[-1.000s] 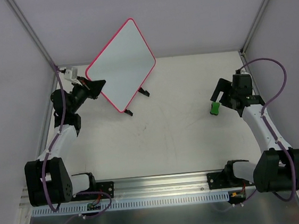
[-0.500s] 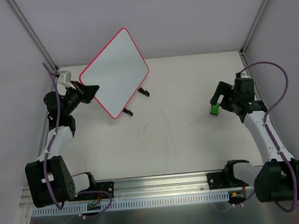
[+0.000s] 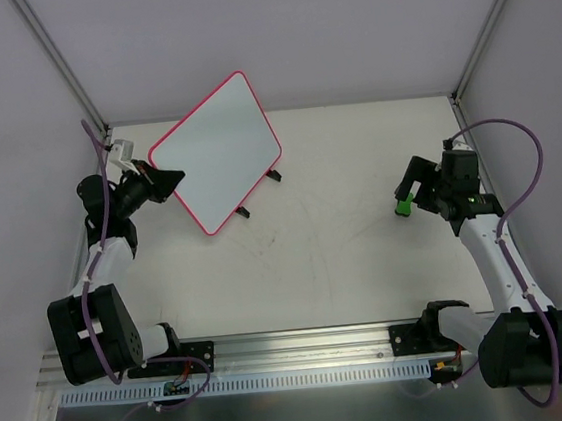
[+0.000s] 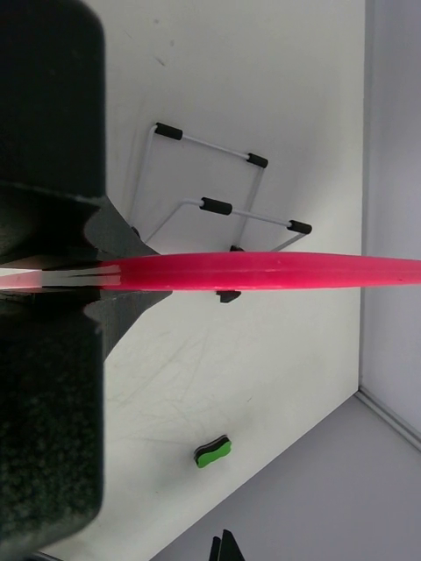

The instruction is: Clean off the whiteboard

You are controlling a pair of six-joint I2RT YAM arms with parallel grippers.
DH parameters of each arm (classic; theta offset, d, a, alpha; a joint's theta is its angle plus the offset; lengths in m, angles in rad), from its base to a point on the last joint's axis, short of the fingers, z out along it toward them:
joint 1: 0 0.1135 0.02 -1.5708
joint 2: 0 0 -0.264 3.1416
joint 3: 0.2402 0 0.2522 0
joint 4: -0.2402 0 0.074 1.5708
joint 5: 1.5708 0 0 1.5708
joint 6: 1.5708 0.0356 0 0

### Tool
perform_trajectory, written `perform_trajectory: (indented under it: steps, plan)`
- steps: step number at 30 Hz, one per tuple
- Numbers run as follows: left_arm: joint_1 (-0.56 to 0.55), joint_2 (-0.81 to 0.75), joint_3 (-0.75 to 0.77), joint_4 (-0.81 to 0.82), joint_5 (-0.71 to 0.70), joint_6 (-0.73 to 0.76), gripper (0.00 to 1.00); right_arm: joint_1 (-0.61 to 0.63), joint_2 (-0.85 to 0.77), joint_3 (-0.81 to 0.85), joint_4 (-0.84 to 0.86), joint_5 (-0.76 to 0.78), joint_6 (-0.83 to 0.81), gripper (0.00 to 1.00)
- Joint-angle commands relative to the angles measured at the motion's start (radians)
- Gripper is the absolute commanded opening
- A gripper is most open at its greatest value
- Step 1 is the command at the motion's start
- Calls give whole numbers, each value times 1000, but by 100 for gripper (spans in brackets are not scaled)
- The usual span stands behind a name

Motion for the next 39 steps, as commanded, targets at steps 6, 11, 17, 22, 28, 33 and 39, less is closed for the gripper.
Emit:
perform_trajectory:
  steps: [6,11,17,22,28,33,39]
  plan:
    - [26,41,44,214,90,-2,0,2,-21,-18,9,-17,-16,99]
    - [28,77,35,237,117,-10,0,2,-23,-26,10,-19,-16,99]
    - [26,123,-12,291,107,-25,0,2,-28,-35,9,-17,-13,99]
    - [26,167,-43,378,105,-68,0,2,-26,-43,10,-16,-10,99]
    - [26,195,-52,381,113,-69,0,2,-31,-52,10,-8,-10,99]
    - [26,213,-63,381,120,-68,4,2,-32,-53,9,0,-10,99]
    - [26,222,-65,335,129,-40,14,2,-29,-53,10,9,-11,99]
